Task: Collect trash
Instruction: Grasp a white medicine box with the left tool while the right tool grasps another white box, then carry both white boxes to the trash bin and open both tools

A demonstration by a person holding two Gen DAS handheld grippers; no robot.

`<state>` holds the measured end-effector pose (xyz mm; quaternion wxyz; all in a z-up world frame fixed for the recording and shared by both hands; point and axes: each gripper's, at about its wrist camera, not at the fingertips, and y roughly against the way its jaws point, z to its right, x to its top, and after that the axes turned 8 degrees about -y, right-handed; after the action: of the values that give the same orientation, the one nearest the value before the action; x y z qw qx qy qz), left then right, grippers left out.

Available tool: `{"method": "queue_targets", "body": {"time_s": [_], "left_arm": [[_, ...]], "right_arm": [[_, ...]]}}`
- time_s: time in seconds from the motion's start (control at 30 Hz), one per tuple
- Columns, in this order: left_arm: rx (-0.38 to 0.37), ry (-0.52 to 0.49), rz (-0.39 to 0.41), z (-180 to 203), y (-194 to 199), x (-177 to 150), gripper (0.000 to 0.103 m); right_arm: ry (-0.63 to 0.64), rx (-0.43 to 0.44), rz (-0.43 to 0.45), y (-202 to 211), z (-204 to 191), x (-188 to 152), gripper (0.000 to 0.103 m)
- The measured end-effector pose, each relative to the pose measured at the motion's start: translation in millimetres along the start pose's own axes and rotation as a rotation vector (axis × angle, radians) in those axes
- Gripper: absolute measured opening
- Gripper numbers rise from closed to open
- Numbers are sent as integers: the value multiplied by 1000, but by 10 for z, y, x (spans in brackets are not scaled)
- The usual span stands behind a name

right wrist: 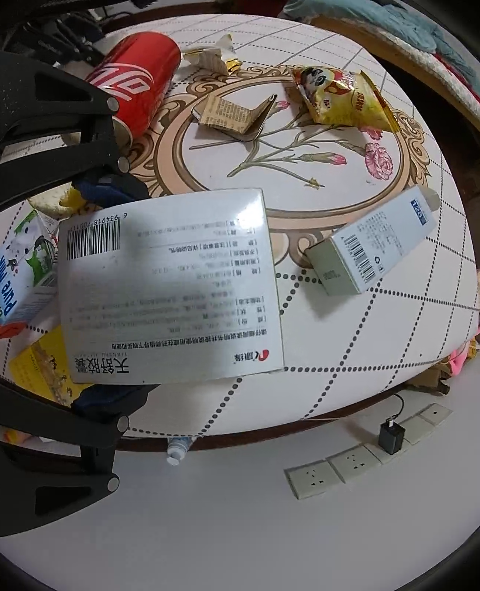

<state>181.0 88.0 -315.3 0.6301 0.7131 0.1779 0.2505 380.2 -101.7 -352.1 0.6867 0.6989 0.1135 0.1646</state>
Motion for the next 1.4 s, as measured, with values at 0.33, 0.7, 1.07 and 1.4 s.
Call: {"method": "queue_targets", "body": {"time_s": [0.33, 0.7, 1.07, 1.4], "left_arm": [[50, -36, 219, -155, 634, -61, 46], [33, -9, 423, -986, 1330, -103, 46], [90, 137, 460, -2662, 1390, -340, 46], [90, 332, 238, -4407, 139, -521, 47]], "right_arm": [[5, 27, 186, 675, -160, -277, 73], [60, 211, 342, 1545, -914, -801, 72], [271, 392, 310, 1753, -3021, -1374, 72], [491, 432, 50, 504, -5368, -1726, 72]]}}
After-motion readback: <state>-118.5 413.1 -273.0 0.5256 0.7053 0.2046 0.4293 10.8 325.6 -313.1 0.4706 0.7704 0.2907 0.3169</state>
